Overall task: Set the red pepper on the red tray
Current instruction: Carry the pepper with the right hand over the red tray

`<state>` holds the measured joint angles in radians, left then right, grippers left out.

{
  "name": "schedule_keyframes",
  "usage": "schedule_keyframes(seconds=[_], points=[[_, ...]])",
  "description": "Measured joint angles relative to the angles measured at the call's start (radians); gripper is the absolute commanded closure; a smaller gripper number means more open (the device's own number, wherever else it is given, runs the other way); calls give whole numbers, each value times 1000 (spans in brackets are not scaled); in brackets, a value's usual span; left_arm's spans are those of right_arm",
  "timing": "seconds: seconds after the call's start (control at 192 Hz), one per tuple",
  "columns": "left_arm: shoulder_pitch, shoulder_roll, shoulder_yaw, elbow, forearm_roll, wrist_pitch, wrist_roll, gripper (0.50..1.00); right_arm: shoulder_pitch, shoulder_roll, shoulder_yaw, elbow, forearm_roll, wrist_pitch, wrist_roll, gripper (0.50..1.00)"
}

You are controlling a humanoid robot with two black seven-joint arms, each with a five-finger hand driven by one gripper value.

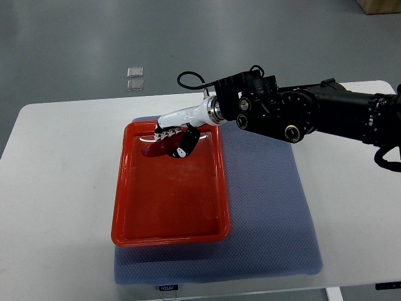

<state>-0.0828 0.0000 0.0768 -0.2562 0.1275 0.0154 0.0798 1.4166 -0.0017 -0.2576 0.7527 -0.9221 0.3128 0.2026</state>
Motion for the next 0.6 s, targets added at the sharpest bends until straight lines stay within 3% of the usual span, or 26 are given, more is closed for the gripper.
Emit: schedule_keyframes(seconds=[0.214,0.6], points=[[0,0,-2,-1,0,0,0,500,-54,2,-2,-62,-10,-2,0,1000],[0,0,1,-8,0,0,0,500,-107,2,7,-39,12,-35,10,1000]])
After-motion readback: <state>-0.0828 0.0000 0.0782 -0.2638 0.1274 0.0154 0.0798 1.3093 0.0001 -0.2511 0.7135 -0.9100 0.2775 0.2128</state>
